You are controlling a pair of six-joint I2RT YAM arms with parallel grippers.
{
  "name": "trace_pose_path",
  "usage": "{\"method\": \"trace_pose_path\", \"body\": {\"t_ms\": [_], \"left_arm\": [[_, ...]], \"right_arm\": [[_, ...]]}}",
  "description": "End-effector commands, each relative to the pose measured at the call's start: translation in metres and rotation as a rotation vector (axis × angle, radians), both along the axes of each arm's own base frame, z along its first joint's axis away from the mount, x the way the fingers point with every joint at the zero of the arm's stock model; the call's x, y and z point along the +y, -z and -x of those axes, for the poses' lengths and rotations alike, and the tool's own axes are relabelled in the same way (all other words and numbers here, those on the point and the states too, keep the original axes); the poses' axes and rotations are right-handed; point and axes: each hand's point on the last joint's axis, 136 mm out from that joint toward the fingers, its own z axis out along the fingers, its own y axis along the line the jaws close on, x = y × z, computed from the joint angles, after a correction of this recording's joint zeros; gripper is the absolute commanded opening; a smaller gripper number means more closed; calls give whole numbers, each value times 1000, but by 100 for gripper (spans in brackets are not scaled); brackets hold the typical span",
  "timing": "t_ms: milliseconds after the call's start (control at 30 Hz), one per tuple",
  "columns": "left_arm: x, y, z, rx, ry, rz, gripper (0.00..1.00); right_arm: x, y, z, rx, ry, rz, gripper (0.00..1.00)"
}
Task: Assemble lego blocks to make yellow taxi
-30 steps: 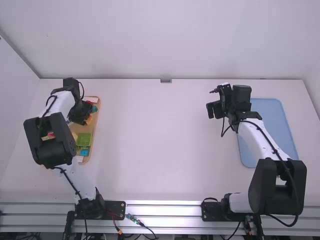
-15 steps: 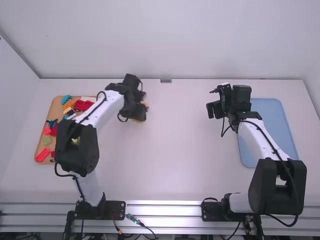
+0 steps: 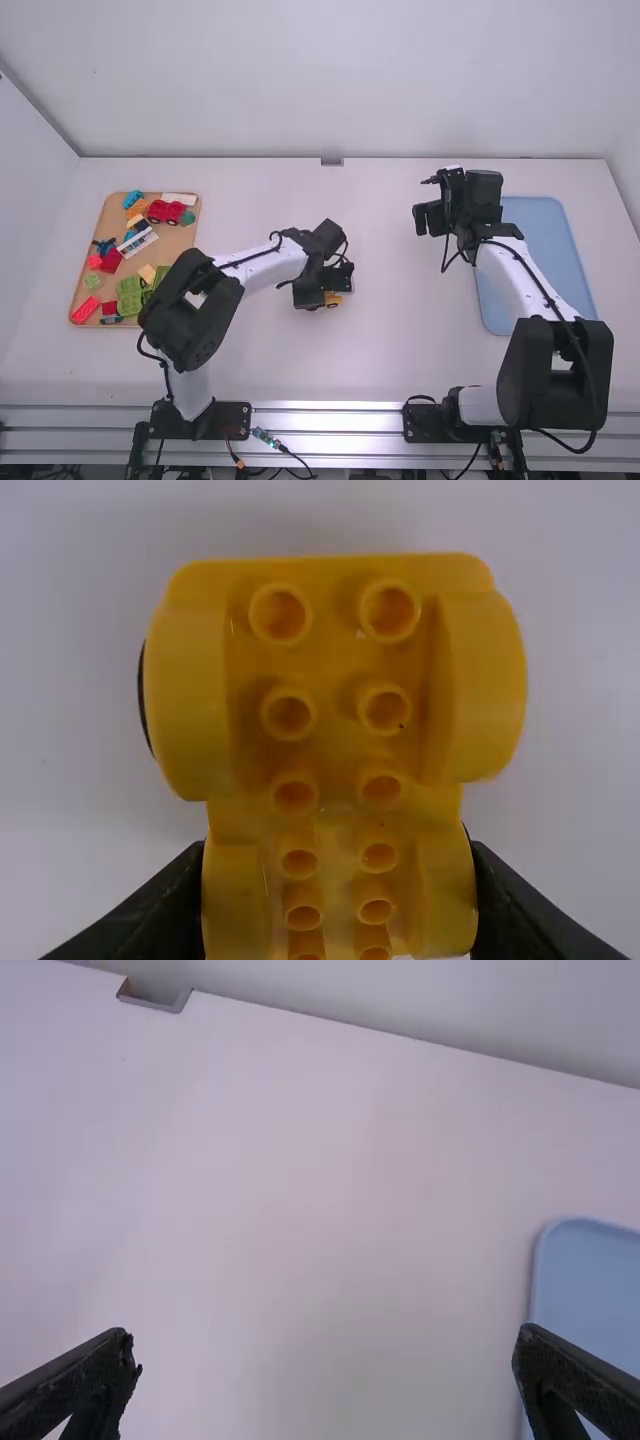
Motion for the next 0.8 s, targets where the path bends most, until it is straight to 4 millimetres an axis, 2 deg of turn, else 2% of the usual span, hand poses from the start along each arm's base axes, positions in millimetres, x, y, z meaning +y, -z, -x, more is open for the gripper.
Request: {"method": "trace_pose_path", "body": {"t_ms": [0,133,200,233,267,400,433,533,633,667,700,767], "left_arm": [[14,6,-1,-31,76,-43,1],[17,15,3,-40,125,-57,2],[18,15,1,-49,106,-64,8],[18,15,-1,-60,82,-65,68],[17,13,-7,-84,55,-66,99],[11,0,-27,-150,-25,-46,99],[7,-13,-33,-153,-41,-26,99],[-8,-47,-23,-75,49,46,99],[-11,-82,-21,-51,113,89,99],[-8,-98,-27,-68,98,101,99],[-6,-105,-30,-77,83,109,99],[8,-138,-55,-147,-66,164,99]], "right_arm": [[7,-7,-5,-8,7,-33,99],[15,-6,-4,-5,-12,-31,99],[19,-6,-3,-5,-21,-31,99],[22,-6,-3,-5,-28,-31,99],[25,-6,-3,-5,-35,-30,99],[30,-7,-3,-13,-56,-23,99],[34,-7,-3,-20,-76,-10,100],[38,-7,-2,-24,-95,9,99],[39,-7,-2,-26,-106,14,99],[39,-8,-2,-26,-104,13,99],[39,-8,-2,-26,-104,13,99],[39,-7,-2,-25,-104,13,99]]}}
